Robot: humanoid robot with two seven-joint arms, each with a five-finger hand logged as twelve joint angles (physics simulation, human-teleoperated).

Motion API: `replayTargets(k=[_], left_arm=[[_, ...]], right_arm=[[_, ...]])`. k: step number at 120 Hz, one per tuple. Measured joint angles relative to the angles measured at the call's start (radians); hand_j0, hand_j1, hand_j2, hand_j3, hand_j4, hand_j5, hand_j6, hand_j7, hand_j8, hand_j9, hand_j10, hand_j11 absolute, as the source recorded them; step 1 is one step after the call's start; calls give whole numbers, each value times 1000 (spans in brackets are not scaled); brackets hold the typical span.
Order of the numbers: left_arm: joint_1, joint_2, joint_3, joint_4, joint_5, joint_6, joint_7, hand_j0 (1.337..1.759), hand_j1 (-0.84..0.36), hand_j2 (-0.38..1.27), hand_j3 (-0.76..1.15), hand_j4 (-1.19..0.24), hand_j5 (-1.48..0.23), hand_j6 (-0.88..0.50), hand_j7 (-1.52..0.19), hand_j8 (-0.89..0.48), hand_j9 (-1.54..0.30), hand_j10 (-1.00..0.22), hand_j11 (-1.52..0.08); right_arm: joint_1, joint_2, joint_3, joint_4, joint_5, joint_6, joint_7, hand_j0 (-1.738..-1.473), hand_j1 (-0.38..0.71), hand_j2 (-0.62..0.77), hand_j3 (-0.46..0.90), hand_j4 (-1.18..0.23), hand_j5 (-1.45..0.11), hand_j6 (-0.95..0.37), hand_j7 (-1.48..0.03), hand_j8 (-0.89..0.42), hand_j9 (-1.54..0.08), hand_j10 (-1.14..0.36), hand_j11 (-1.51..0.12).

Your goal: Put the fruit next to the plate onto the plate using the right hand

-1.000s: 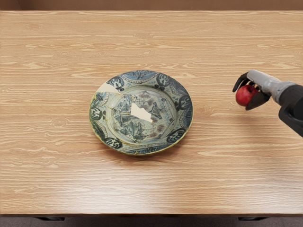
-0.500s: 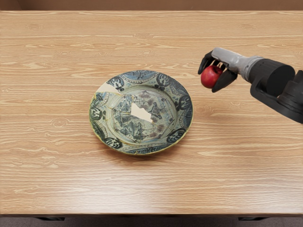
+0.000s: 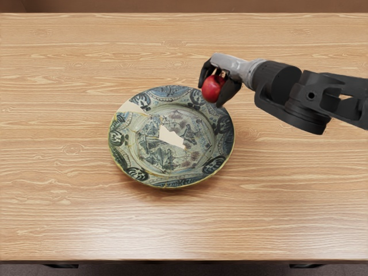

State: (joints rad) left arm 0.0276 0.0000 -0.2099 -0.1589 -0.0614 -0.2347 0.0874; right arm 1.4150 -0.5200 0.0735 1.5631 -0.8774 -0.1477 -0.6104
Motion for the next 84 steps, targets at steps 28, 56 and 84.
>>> replayTargets(k=[28,56,84], left_arm=[[-2,0,1,1,0,0,0,1658,349,0,0,0,0,0,0,0,0,0,0],[-1,0,2,1,0,0,0,1658,349,0,0,0,0,0,0,0,0,0,0],[-3,0,7,1,0,0,0,1658,349,0,0,0,0,0,0,0,0,0,0]], right_arm=[[13,132,-14,-87,17,0,0,-1658,304,235,1,-630,-947,-372,-878,-314,-917,-587,-921],[33,211,-30,-117,37,-5,0,-1656,292,200,0,-648,-925,-376,-880,-326,-909,-602,-913],[29,246,-47,-117,44,-25,0,-1655,286,190,0,-668,-926,-373,-894,-325,-921,-602,-924]])
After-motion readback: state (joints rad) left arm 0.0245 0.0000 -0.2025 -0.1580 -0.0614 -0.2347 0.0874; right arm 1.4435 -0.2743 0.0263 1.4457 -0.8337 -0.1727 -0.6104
